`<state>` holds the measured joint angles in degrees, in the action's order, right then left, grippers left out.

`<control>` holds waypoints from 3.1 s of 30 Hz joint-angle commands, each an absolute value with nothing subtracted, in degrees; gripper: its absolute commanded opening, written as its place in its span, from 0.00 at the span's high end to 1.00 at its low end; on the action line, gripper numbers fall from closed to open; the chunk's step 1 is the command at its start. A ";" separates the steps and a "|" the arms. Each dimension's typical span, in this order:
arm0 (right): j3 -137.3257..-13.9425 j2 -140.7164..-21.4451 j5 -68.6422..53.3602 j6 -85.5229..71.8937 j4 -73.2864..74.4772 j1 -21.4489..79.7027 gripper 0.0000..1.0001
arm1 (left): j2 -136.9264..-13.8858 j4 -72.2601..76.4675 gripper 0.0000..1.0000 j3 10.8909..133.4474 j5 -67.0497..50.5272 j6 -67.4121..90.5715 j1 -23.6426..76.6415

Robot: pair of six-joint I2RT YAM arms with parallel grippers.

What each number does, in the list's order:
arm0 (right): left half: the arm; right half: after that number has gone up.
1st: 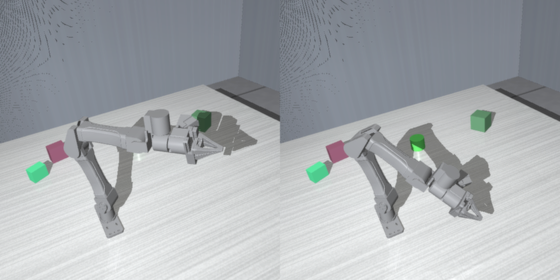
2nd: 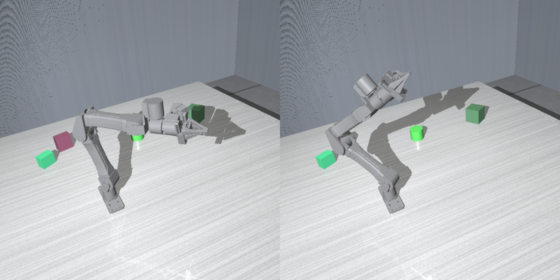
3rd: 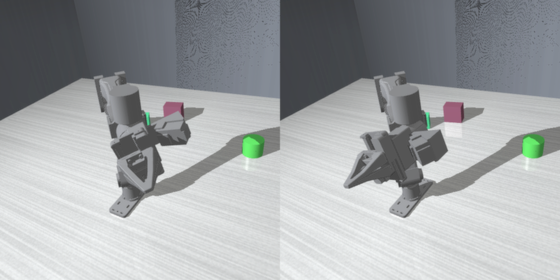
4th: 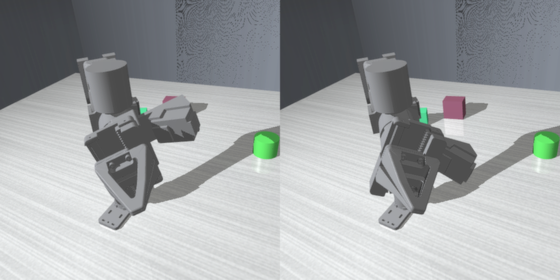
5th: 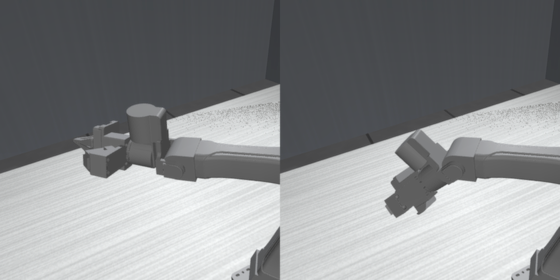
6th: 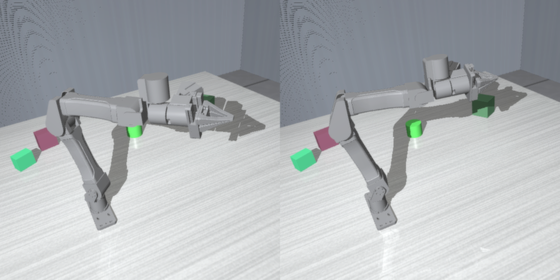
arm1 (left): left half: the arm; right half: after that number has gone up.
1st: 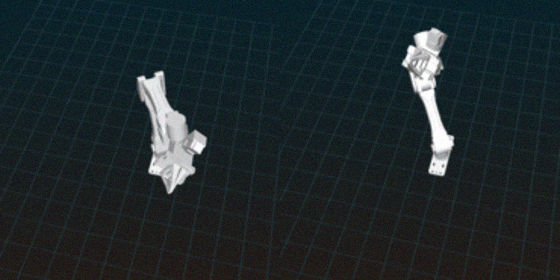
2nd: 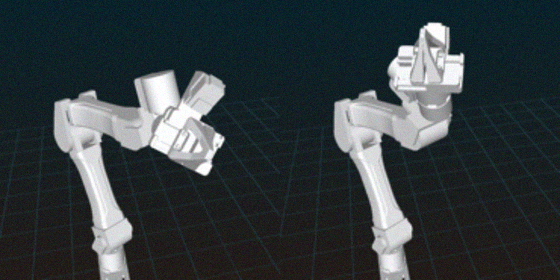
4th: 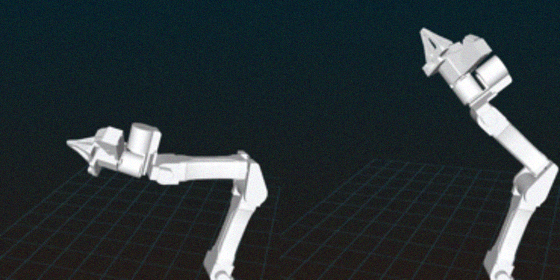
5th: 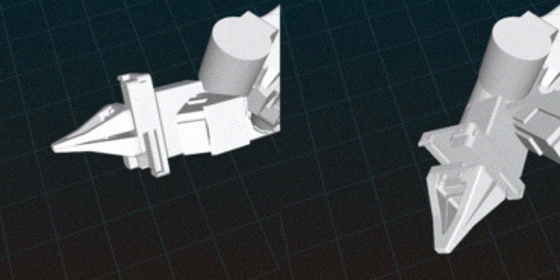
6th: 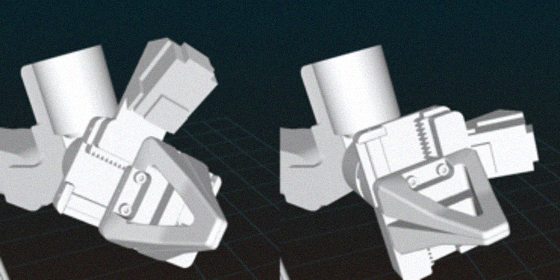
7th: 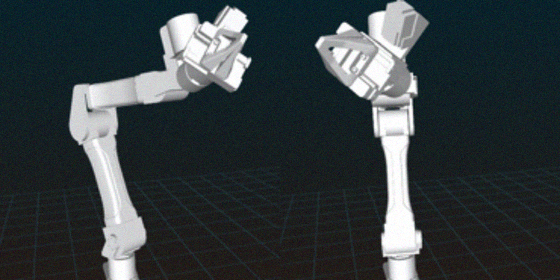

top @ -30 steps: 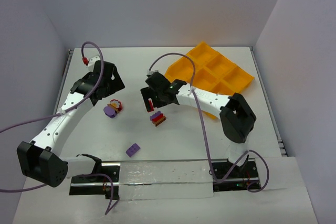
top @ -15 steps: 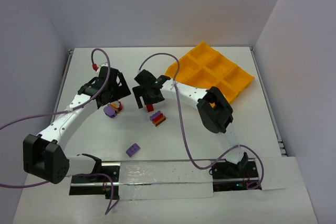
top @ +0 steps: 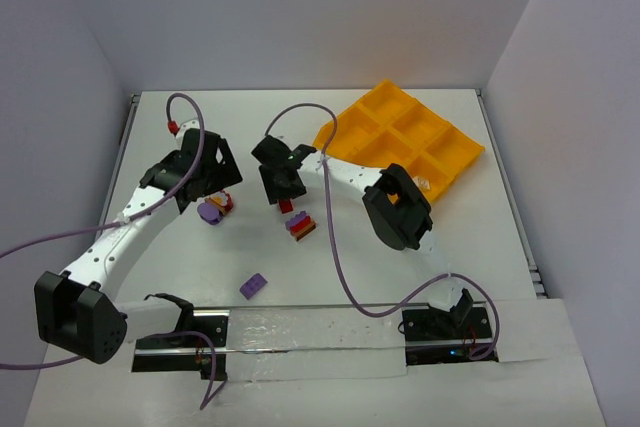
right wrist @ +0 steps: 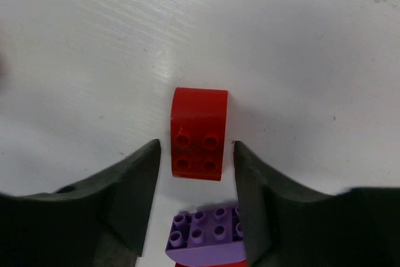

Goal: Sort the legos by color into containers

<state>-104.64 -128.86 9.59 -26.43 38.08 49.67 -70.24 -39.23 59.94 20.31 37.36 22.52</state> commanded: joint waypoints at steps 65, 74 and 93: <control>-84.02 -101.65 17.54 -27.32 32.29 19.59 0.31 | -67.85 -43.90 0.01 68.18 15.12 33.77 22.91; -78.67 -95.42 19.27 -27.62 28.31 32.22 0.25 | -67.53 -48.94 0.01 67.72 22.78 32.35 23.12; -71.08 -98.66 5.61 -21.84 24.86 54.75 0.09 | -73.67 -49.49 0.01 73.48 28.71 31.91 22.94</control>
<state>-71.92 -97.47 7.57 -28.08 25.87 52.49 -72.96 -49.10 70.47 27.58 32.27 22.90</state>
